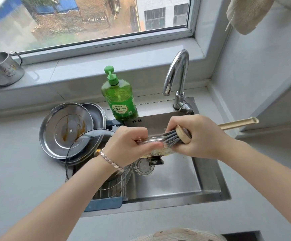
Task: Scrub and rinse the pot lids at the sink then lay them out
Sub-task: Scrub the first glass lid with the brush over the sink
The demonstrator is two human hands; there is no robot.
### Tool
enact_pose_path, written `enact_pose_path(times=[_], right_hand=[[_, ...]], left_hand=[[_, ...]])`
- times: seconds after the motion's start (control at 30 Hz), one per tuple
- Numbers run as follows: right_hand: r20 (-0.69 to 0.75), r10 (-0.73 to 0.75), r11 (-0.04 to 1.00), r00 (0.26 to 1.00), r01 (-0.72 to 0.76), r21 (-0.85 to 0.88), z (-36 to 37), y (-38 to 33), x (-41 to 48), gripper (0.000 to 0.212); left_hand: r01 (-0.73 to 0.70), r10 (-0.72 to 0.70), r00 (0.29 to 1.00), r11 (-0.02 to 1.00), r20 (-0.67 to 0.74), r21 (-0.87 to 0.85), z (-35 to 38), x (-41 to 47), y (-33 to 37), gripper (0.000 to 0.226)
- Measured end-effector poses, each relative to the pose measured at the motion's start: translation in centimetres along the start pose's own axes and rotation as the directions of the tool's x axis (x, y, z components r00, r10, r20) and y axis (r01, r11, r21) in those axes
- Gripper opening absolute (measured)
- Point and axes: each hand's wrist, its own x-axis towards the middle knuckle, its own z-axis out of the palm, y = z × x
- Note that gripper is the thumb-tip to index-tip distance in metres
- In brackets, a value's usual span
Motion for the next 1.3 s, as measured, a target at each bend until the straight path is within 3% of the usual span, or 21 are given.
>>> enact_pose_path(times=[0.1,0.17,0.23,0.3,0.43,0.47,0.53,0.63,0.7,0.8,0.87,1.0,1.07,1.2,1.3], right_hand=[[0.039,0.191,0.960,0.981,-0.195,0.202,0.0,3.0,-1.8,0.023],[0.094,0.336,0.868,0.937,-0.347,0.355,0.3,4.4,-3.0,0.031],[0.112,0.390,0.812,0.914,-0.399,0.426,0.4,4.7,-3.4,0.033],[0.096,0.337,0.858,0.937,-0.348,0.378,0.1,3.7,-2.5,0.028],[0.067,0.073,0.992,0.995,-0.079,0.097,-0.2,0.4,0.1,0.028],[0.054,0.045,0.994,0.997,-0.051,0.097,-0.1,0.3,0.3,0.027],[0.043,0.139,0.956,0.989,-0.145,0.253,-0.3,1.1,0.2,0.025],[0.089,0.386,0.718,0.918,-0.360,0.596,-0.1,3.4,-1.3,0.023],[0.090,0.534,0.553,0.841,-0.428,0.715,1.0,4.6,-2.2,0.022],[0.085,0.704,0.357,0.705,-0.455,0.816,2.8,5.7,-2.8,0.020],[0.133,0.754,0.238,0.643,-0.457,0.857,3.5,6.0,-3.0,0.025],[0.289,0.742,0.016,0.605,-0.446,0.895,5.9,5.9,-3.5,0.031],[0.350,0.717,-0.061,0.603,-0.445,0.893,7.3,5.3,-3.6,0.029],[0.454,0.603,-0.083,0.656,-0.514,0.853,8.7,4.5,-3.3,0.030],[0.578,0.536,0.134,0.615,-0.739,0.661,8.5,4.3,-3.8,0.024]], left_hand=[[0.051,-0.054,0.998,0.997,-0.041,-0.053,-0.7,-0.2,-0.4,0.072],[0.190,-0.208,0.976,0.958,-0.060,-0.216,-1.1,-0.7,-0.4,0.068],[0.330,-0.367,0.930,0.866,-0.028,-0.376,-1.3,-1.1,-0.2,0.058],[0.377,-0.412,0.911,0.835,-0.002,-0.401,-1.0,-1.3,0.1,0.052],[0.304,-0.307,0.951,0.913,0.031,-0.271,-0.2,-0.6,0.8,0.058],[0.295,-0.297,0.954,0.919,0.032,-0.260,-0.1,-0.4,0.9,0.059],[0.329,-0.345,0.939,0.892,0.006,-0.310,-0.6,-0.3,1.0,0.055],[0.426,-0.526,0.849,0.733,-0.045,-0.531,-1.4,-0.5,0.7,0.036],[0.435,-0.631,0.771,0.625,-0.091,-0.649,-1.5,-0.8,0.4,0.029],[0.400,-0.736,0.658,0.521,-0.159,-0.754,-0.8,-1.5,-0.2,0.038],[0.369,-0.815,0.555,0.420,-0.166,-0.829,0.3,-2.1,-0.3,0.037],[0.232,-0.954,0.289,0.150,-0.079,-0.961,2.3,-2.8,-0.6,0.046],[0.181,-0.978,0.197,0.109,-0.073,-0.977,2.9,-3.0,-0.8,0.056],[0.069,-0.981,0.131,0.155,-0.145,-0.985,2.9,-3.1,-1.0,0.054],[0.016,-0.955,0.162,0.252,-0.247,-0.967,1.7,-3.3,-0.7,0.047]])
